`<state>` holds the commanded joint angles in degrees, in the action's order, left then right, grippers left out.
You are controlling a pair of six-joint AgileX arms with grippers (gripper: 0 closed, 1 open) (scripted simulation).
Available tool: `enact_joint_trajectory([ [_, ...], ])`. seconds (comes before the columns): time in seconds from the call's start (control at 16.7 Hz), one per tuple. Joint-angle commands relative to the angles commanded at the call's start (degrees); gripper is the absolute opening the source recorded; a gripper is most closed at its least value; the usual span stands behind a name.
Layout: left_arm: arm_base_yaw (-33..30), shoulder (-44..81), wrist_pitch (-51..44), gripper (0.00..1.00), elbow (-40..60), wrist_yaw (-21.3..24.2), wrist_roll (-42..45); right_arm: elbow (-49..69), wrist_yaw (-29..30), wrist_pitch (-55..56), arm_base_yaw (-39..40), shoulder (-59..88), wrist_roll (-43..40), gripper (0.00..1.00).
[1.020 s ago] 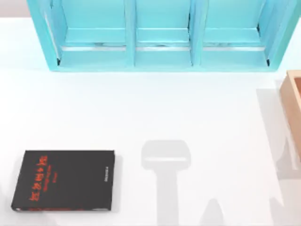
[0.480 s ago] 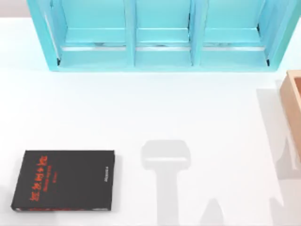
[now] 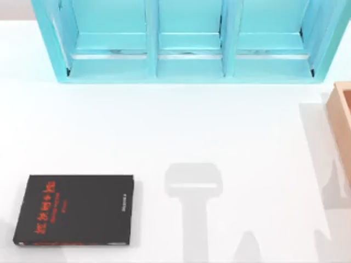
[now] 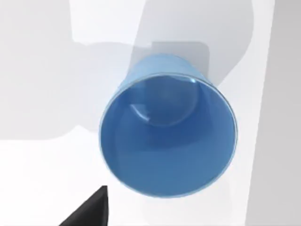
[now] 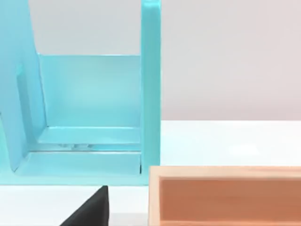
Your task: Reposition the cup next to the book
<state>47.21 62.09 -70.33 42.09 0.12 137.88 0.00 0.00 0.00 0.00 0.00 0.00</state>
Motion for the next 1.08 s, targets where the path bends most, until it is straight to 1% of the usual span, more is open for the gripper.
enact_joint_trajectory([
  [0.24,0.24,2.84,13.14,1.00,-9.09,-0.01,0.30,0.00,0.00,0.00,0.00,0.00,0.00,1.00],
  [0.36,0.36,3.93,17.46,1.00,-12.77,-0.02,0.45,0.00,0.00,0.00,0.00,0.00,0.00,1.00],
  [0.48,0.44,4.48,19.35,1.00,-14.52,-0.03,0.55,0.00,0.00,0.00,0.00,0.00,0.00,1.00],
  [0.72,0.44,4.50,19.44,1.00,-14.60,-0.03,0.55,0.00,0.00,0.00,0.00,0.00,0.00,1.00],
  [1.08,0.44,4.50,19.44,0.55,-14.60,-0.03,0.55,0.00,0.00,0.00,0.00,0.00,0.00,1.00],
])
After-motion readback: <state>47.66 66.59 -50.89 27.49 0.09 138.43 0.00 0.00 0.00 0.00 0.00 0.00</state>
